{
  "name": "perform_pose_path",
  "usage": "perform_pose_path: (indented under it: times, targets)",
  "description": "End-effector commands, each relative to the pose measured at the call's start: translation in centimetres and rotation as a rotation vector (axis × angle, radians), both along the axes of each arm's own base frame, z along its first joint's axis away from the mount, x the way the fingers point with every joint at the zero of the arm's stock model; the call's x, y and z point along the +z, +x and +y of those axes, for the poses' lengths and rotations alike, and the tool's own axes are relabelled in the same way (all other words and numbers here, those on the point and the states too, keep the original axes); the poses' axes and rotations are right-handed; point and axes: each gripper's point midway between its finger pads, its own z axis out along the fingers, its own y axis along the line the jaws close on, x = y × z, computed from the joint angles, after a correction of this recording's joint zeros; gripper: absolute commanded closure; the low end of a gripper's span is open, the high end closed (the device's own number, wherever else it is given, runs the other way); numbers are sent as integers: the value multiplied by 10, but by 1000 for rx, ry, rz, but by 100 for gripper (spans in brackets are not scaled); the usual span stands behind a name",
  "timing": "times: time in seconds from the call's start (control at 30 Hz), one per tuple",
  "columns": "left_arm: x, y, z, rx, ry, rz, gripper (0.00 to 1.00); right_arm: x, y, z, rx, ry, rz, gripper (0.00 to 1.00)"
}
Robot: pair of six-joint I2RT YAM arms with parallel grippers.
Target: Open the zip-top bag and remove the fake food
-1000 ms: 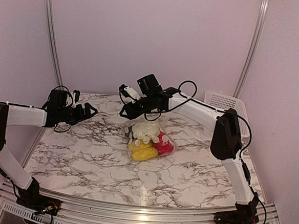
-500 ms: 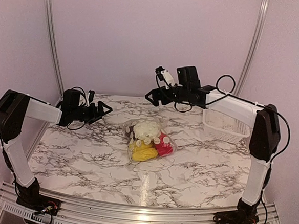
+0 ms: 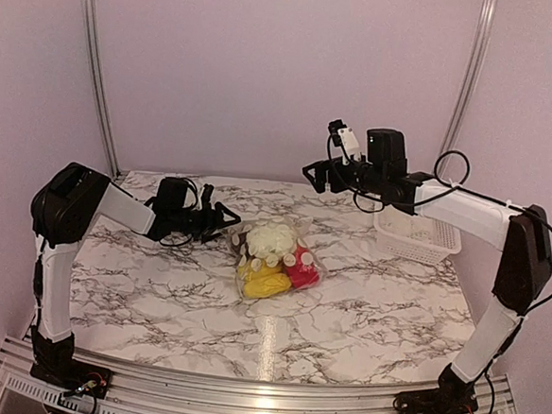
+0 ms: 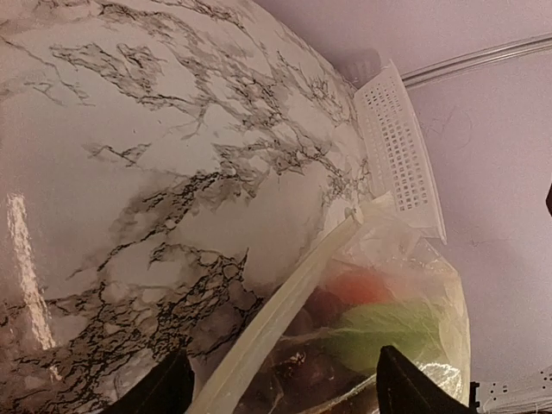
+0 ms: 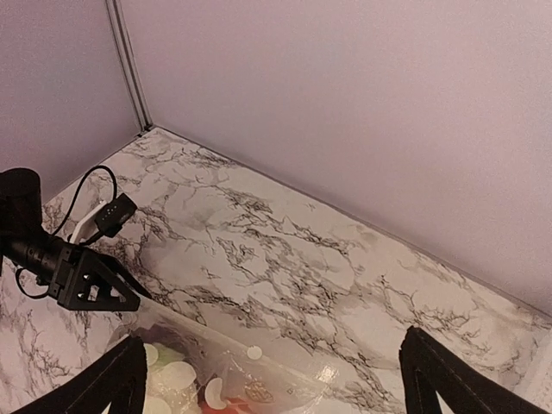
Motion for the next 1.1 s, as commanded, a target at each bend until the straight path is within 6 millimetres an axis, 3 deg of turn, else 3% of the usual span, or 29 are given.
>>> perform_pose_path:
  times: [0.0, 0.27, 0.43, 0.57, 0.7, 0.93, 1.07]
  targets:
    - [0, 2, -22, -45, -58, 3, 32, 4, 1, -29, -19, 91, 29, 1]
    - [19, 6, -31, -86, -109, -62, 78, -17, -2, -45, -24, 124, 103, 2]
    - [54, 1, -30, -138, -57, -206, 99, -20, -9, -39, 20, 129, 114, 4]
    - [91, -15, -29, -202, 7, -380, 100, -18, -13, -40, 29, 128, 104, 5]
    - [114, -32, -30, -264, 74, -521, 100, -8, -22, -35, 90, 129, 72, 5]
    - [142, -75, -29, -405, 135, -792, 100, 22, -64, -17, 352, 87, -49, 12]
    - [162, -98, -24, -464, 171, -954, 100, 25, -84, -13, 450, 49, -56, 19]
